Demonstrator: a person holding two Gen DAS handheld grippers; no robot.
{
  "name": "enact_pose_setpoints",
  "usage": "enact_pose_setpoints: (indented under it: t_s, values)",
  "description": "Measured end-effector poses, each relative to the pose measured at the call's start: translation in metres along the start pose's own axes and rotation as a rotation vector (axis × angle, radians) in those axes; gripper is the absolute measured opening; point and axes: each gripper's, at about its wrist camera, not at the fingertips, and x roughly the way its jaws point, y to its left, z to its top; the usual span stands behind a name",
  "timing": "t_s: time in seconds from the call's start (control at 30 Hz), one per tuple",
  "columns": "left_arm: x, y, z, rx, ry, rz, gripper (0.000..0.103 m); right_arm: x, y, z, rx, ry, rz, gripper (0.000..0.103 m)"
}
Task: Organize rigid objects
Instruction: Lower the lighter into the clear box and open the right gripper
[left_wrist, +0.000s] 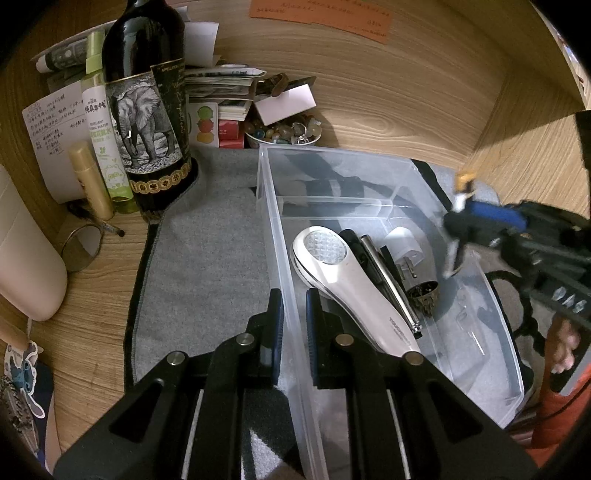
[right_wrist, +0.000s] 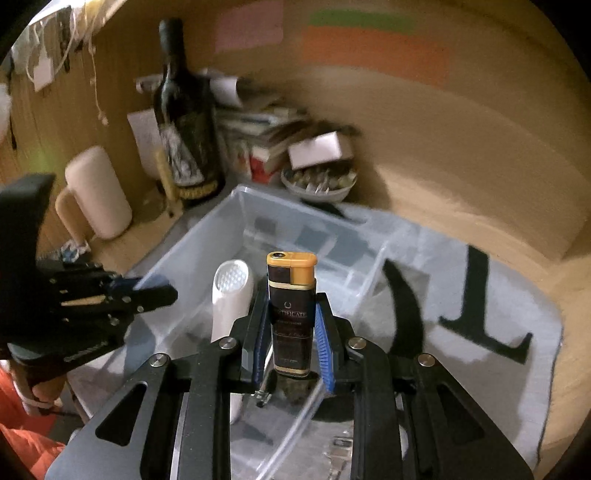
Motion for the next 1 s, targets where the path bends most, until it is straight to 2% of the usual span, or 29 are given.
enact_pose_setpoints:
  t_s: [0.33, 0.4, 0.47, 0.67, 0.8, 1.0]
  values:
    - [0.000, -0.001, -0.001, 0.000, 0.001, -0.001, 0.011, 0.027, 0.009, -0.002, -0.017, 0.097, 0.034, 0.022]
    - [0.000, -0.001, -0.001, 0.000, 0.001, -0.002, 0.011, 0.026, 0.011, -0.002, -0.026, 0.097, 0.031, 0.029]
    - [0.000, -0.001, -0.001, -0.001, 0.000, -0.001, 0.011, 0.022, 0.012, -0.002, -0.033, 0.081, 0.025, 0.033]
    - [0.000, -0.001, -0.001, 0.000, 0.000, -0.001, 0.011, 0.008, 0.010, 0.001, -0.028, 0.038, 0.010, 0.034]
    - [0.000, -0.001, -0.001, 0.000, 0.001, -0.001, 0.011, -0.006, 0.004, 0.002, -0.014, -0.003, -0.011, 0.041]
    - [0.000, -0.001, -0.001, 0.001, 0.001, 0.000, 0.011, -0.033, -0.010, -0.003, 0.025, -0.064, -0.058, 0.041]
